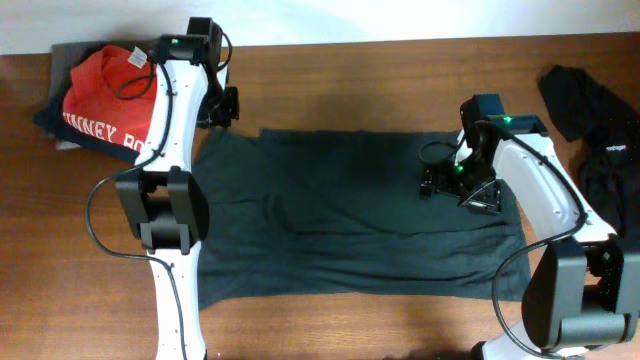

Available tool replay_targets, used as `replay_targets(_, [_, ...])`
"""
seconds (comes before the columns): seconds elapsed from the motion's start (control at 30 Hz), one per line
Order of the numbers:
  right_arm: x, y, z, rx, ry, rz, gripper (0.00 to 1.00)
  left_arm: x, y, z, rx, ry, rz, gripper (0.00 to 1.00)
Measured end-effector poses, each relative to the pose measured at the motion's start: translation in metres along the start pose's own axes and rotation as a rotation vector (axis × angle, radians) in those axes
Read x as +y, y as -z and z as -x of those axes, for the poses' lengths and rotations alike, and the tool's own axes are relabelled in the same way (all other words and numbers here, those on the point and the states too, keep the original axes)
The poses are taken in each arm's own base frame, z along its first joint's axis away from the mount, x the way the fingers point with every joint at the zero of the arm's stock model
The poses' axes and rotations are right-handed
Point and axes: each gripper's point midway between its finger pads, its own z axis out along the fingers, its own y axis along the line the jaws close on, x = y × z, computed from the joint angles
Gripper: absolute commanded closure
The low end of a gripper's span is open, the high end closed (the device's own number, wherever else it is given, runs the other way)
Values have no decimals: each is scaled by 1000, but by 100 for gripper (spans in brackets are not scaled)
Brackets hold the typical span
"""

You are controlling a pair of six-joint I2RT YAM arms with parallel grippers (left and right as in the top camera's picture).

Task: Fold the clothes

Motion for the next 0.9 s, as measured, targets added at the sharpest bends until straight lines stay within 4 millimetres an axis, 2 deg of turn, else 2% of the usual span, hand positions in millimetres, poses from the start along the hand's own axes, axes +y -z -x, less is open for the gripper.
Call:
replay_targets(0.07, [0, 0, 0, 1, 1, 0, 1, 3, 4, -22, 87, 12, 11, 77])
replay_targets(0.17, [0, 0, -1, 2, 0, -1, 1, 5, 6, -41, 167, 19, 23, 51])
replay_targets(0.2, [0, 0, -1, 4, 0, -1, 1, 5, 6, -43, 172, 22, 24, 49])
replay_targets(0.3, [0, 0, -2, 7, -1, -2, 1, 4, 5, -33, 134, 35, 16, 48])
replay_targets(0.43, [-1, 0, -3, 14, -1, -3, 1, -2, 3, -1, 2, 38, -8, 49])
replay_targets(0.53, [-1, 0, -3, 14, -2, -3, 1, -11, 3, 15, -61, 35, -45, 50])
replay_targets(0.63, [-1, 0, -3, 13, -1, -3, 1, -22, 3, 19, -79, 10, -75, 50])
replay_targets(0.9, [-1, 0, -2, 8, 0, -2, 1, -68, -11, 22, -117, -119, -103, 49])
